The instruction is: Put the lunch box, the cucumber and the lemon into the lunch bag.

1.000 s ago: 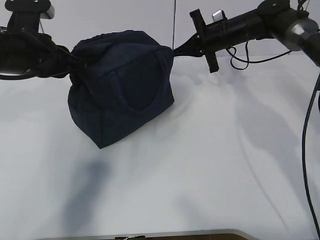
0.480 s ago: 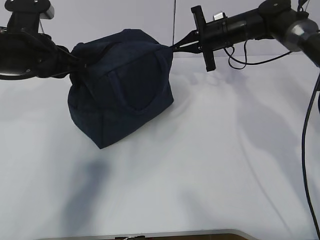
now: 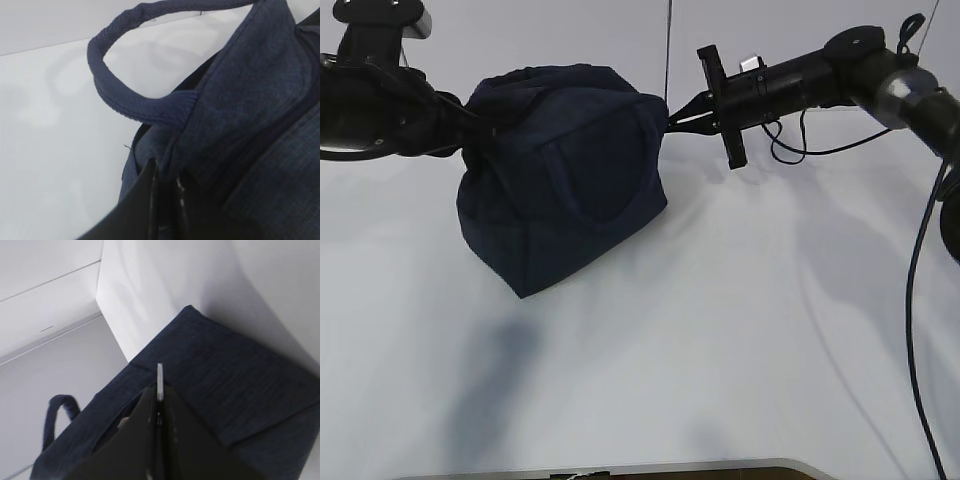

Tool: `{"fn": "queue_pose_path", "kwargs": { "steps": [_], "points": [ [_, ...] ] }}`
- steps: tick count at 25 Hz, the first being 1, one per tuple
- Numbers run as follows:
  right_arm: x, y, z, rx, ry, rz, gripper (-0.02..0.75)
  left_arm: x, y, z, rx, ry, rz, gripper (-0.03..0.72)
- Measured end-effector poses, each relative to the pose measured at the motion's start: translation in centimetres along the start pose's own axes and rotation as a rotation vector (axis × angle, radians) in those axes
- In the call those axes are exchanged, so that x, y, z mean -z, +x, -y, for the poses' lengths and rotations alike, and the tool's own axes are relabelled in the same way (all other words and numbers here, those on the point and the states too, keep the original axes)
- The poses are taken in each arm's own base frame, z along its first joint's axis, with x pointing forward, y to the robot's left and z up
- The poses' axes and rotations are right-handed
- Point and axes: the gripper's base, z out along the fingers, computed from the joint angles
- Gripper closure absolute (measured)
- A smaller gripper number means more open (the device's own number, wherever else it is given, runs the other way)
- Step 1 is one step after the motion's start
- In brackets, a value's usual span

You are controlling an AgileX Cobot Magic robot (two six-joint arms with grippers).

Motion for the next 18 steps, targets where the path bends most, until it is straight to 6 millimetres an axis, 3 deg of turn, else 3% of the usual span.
{"fn": "queue_pose_path", "kwargs": {
  "steps": [10, 18],
  "points": [
    [-0.1, -0.4, 1.0, 0.161, 0.109, 0.035, 0.733, 0.0, 0.0, 0.1, 0.000, 0.007, -0.005, 0.701],
    [-1.8, -0.4, 2.5, 0.283, 0.157, 0.005, 0.733, 0.0, 0.1, 0.1, 0.000, 0.011, -0.008, 0.701]
  ]
}}
